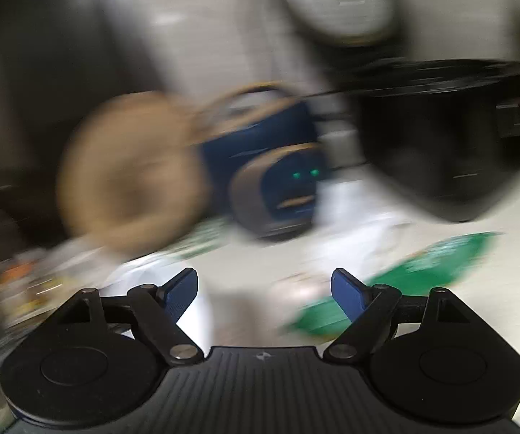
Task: Collect trash
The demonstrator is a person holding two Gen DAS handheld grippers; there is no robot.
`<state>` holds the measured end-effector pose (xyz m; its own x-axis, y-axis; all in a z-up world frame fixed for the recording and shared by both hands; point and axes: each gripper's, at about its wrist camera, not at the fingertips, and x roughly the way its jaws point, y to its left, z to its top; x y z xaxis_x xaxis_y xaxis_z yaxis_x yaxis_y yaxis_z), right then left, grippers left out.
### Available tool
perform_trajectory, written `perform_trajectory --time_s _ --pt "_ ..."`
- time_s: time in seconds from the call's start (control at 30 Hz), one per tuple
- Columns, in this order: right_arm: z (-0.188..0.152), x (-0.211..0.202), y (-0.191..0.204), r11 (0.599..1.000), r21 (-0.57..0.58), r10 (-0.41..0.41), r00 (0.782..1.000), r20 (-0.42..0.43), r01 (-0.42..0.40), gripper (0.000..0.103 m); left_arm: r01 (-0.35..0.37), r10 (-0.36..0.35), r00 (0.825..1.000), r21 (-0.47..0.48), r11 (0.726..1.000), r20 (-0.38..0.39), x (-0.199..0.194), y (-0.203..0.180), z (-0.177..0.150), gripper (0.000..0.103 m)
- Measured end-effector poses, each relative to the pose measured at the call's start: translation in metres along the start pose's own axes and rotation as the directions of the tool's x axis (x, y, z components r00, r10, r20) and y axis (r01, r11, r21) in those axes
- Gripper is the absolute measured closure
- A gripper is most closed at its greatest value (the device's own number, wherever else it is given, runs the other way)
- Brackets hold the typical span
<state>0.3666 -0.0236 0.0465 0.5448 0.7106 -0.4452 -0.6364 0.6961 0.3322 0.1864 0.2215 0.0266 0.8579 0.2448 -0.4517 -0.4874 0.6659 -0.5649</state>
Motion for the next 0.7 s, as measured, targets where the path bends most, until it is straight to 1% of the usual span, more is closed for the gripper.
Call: perform_trajectory --time_s 0.03,0.1,0.13,0.17,0.23,0.33,0.37,0.43,0.47,0.5,0.53,0.57,0.6,0.63,0.7 --pt "0.004 0.013 0.0 0.996 -0.019 -0.085 0.996 0.011 0.086 0.017 0.001 -0.001 1.0 -0.006 1.0 0.001 -0.001 0.002 0.0 0.086" --pt "0.009 0.046 0.001 0.977 -0.1 -0.189 0.982 0.004 0.189 0.017 0.006 -0.005 1.0 -0.024 1.0 0.012 -0.004 0.003 0.0 0.086" --pt "0.012 0.066 0.0 0.964 -0.124 -0.237 0.971 -0.012 0.234 0.017 0.01 -0.01 1.0 -0.031 0.999 0.02 -0.005 0.004 0.001 0.086" --pt "0.015 0.083 -0.002 0.956 -0.136 -0.267 0.963 -0.024 0.262 0.017 0.017 -0.016 1.0 -0.04 0.999 0.023 -0.005 0.006 0.001 0.086" --pt "0.019 0.112 -0.008 0.946 -0.133 -0.305 0.95 -0.063 0.295 0.017 0.022 -0.021 1.0 -0.051 0.998 0.015 -0.004 0.007 0.002 0.086" --pt "0.023 0.152 -0.014 0.945 -0.134 -0.319 0.934 -0.162 0.299 0.017 0.034 -0.034 0.999 -0.048 0.998 -0.011 0.0 0.006 0.002 0.085" --pt "0.021 0.162 -0.013 0.946 -0.147 -0.315 0.928 -0.198 0.29 0.017 0.037 -0.037 0.999 -0.05 0.998 -0.017 0.001 0.007 0.002 0.085" --pt "0.019 0.171 -0.013 0.938 -0.174 -0.336 0.913 -0.231 0.301 0.018 0.04 -0.041 0.999 -0.061 0.997 -0.022 0.002 0.009 0.002 0.085" --pt "0.016 0.173 -0.013 0.937 -0.172 -0.339 0.909 -0.244 0.303 0.022 0.038 -0.039 0.999 -0.067 0.997 -0.022 0.002 0.01 0.002 0.085" --pt "0.015 0.172 -0.014 0.941 -0.165 -0.33 0.907 -0.26 0.295 0.035 0.038 -0.04 0.999 -0.072 0.997 -0.022 0.002 0.011 0.003 0.085" --pt "0.014 0.165 -0.014 0.939 -0.172 -0.335 0.907 -0.255 0.298 0.066 0.04 -0.042 0.999 -0.076 0.996 -0.021 0.002 0.011 0.003 0.085" --pt "0.015 0.16 -0.015 0.941 -0.171 -0.329 0.906 -0.265 0.292 0.079 0.042 -0.044 0.999 -0.075 0.996 -0.02 0.002 0.011 0.003 0.085" --pt "0.015 0.152 -0.017 0.947 -0.157 -0.314 0.908 -0.278 0.279 0.088 0.044 -0.046 0.999 -0.072 0.996 -0.019 0.001 0.011 0.003 0.085" --pt "0.016 0.143 -0.019 0.955 -0.133 -0.293 0.914 -0.281 0.265 0.088 0.046 -0.047 0.999 -0.07 0.996 -0.019 0.001 0.01 0.003 0.085" --pt "0.016 0.118 -0.023 0.966 -0.1 -0.256 0.931 -0.26 0.238 0.089 0.045 -0.047 0.999 -0.07 0.997 -0.018 0.001 0.01 0.003 0.085"
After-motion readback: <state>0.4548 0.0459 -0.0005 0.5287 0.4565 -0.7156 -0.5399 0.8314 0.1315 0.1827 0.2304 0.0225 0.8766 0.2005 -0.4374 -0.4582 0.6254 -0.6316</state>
